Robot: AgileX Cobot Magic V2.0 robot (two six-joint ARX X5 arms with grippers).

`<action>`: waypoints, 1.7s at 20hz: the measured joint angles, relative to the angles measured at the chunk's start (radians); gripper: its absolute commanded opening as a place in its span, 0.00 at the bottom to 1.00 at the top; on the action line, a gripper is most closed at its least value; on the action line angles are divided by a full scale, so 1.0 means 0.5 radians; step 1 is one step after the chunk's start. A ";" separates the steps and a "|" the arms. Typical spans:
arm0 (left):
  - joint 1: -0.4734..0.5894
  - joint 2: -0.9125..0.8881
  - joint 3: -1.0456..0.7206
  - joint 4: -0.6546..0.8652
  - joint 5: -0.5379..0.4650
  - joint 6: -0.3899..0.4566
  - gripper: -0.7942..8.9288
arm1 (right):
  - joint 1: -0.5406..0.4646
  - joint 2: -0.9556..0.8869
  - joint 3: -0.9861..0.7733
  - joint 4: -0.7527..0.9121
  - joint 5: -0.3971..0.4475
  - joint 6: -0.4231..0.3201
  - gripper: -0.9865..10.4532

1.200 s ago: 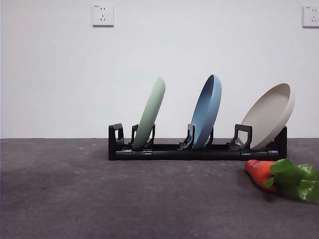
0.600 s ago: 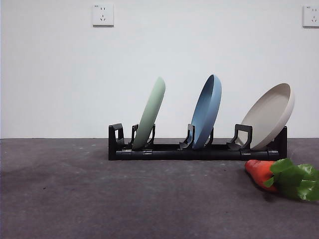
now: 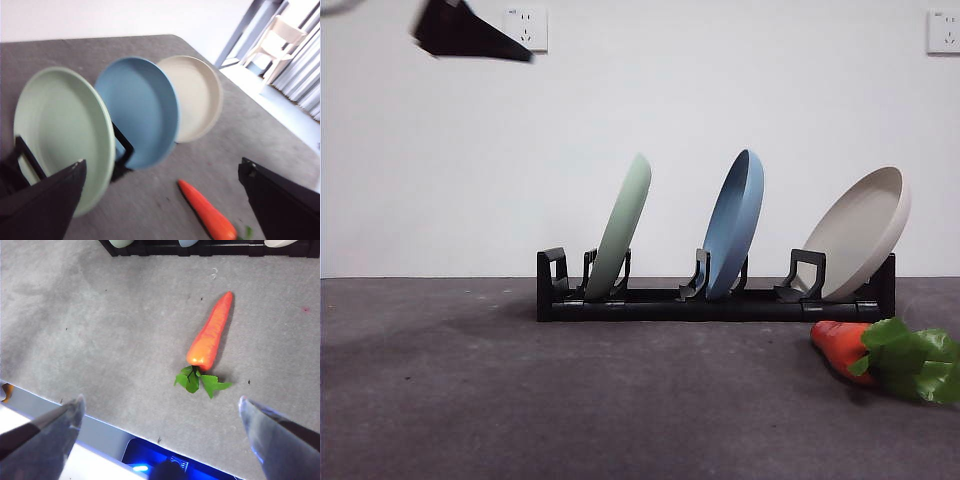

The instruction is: Take the green plate from the plate rack,put the plate on the table,take the carrot from the table,put the carrot in the plate

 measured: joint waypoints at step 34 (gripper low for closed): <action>-0.304 1.070 0.561 0.143 -0.582 0.080 0.07 | 0.000 0.001 0.000 -0.042 0.000 0.022 0.61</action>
